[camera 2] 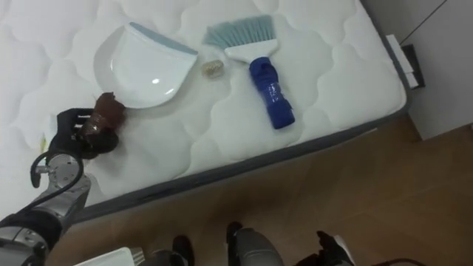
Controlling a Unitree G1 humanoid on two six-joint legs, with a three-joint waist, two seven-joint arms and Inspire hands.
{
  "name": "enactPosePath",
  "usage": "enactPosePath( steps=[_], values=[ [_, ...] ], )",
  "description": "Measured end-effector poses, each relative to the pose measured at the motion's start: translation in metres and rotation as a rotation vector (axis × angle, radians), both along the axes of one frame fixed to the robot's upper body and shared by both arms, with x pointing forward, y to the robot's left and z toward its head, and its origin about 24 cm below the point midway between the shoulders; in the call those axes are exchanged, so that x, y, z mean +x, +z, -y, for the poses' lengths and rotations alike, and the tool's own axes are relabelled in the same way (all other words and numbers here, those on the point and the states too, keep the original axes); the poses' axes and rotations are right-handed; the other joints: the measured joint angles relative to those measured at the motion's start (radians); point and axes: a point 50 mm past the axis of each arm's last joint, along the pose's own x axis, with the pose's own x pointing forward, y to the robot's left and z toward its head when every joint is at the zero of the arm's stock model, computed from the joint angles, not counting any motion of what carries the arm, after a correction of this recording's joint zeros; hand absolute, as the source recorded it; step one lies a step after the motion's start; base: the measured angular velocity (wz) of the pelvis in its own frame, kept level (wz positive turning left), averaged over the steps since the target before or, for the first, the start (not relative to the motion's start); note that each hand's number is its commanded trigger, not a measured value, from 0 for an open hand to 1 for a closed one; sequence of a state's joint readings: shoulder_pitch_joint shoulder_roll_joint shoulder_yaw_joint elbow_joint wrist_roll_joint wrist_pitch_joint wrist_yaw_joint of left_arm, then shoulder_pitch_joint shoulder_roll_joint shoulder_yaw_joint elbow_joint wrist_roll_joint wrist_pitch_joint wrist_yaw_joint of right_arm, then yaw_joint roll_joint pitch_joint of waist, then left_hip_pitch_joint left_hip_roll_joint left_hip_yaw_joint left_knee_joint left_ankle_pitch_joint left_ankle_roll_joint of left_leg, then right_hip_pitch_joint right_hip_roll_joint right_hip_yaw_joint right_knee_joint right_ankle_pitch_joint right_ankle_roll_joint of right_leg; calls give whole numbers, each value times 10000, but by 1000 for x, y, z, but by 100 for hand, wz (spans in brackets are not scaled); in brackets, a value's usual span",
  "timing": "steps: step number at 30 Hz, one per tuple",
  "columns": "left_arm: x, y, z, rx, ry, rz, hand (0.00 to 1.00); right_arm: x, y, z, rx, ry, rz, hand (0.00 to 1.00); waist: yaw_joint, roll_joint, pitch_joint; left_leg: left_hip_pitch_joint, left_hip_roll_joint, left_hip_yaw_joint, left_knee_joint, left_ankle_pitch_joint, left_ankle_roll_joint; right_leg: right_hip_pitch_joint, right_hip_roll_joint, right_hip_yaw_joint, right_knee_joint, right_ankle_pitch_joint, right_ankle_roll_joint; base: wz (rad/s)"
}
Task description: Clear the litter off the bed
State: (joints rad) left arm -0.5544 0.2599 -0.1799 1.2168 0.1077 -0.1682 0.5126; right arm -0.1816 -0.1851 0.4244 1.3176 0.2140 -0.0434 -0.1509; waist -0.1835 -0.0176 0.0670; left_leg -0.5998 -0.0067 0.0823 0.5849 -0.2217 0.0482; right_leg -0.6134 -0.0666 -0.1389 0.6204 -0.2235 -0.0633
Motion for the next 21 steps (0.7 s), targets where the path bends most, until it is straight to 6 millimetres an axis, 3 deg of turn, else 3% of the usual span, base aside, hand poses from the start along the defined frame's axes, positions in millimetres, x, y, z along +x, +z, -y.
enactPosePath(
  steps=[3, 9, 14, 21],
  values=[
    [0, 2, -4, 528, -233, -20, 100, -1, 1, 6, -103, -55, 68, 0, 118, 144, -32, 23, 12, -1, -19, 0, 0, 5, 12, 23, 1, 3, -5, -3],
    [-6, 0, -12, 1490, -408, -210, 100, -9, 0, 12, -149, -327, -9, 0, 281, 240, -8, 278, -41, -26, -247, 50, -56, 171, -6, 52, -52, -19, -35, 0],
    [-11, -3, -13, 2287, -706, -169, 100, -11, 3, 25, -380, -418, 220, 0, 487, 498, -21, 350, -57, -7, -559, 147, -59, 198, 3, 60, -289, 46, -36, -1],
    [-22, -11, -16, 2933, -885, -342, 100, -10, 6, 29, -271, -1016, 511, 0, 834, 517, -28, 333, -59, 9, -668, 196, -103, 143, -7, -10, -303, 11, -86, 2]
  ],
)
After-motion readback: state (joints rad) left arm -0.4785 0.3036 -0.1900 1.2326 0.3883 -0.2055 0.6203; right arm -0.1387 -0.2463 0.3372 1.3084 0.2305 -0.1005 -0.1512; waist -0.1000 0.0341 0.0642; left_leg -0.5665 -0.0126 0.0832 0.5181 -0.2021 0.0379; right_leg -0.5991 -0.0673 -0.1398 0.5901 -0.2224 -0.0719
